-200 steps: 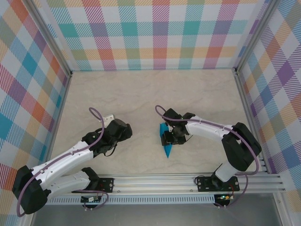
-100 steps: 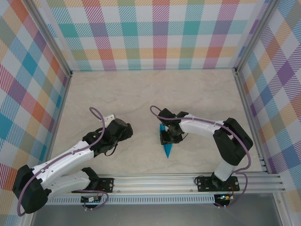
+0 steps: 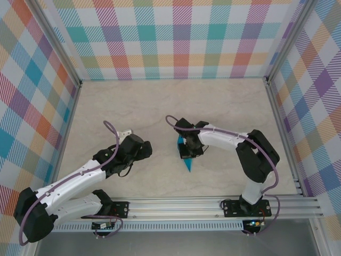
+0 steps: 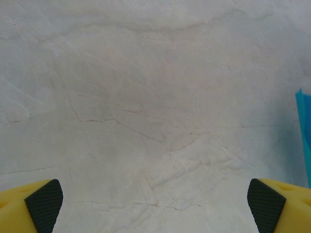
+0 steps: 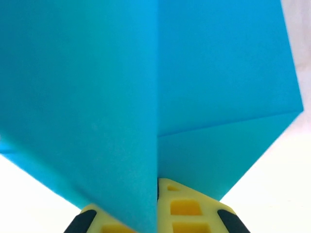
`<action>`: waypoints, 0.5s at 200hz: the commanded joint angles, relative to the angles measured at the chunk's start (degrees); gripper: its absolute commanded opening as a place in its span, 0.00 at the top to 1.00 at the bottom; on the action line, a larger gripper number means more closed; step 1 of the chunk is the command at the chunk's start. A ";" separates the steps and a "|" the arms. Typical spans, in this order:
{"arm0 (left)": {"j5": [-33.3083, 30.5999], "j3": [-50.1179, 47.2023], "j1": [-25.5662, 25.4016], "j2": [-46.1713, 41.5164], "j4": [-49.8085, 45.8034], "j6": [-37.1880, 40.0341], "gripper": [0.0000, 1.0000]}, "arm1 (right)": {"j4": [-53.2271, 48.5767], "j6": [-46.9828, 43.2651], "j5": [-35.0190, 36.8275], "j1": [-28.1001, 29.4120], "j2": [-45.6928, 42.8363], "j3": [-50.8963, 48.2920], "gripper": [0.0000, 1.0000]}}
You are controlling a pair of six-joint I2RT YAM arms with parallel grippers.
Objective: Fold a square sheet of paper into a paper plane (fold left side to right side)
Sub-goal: Pick up the paper plane at the center of the table, then place the paper plane at the center of the table.
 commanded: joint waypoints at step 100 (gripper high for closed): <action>9.33 4.64 0.32 0.95 -1.04 8.30 0.00 | -24.01 -9.34 4.27 -11.80 31.81 48.70 0.95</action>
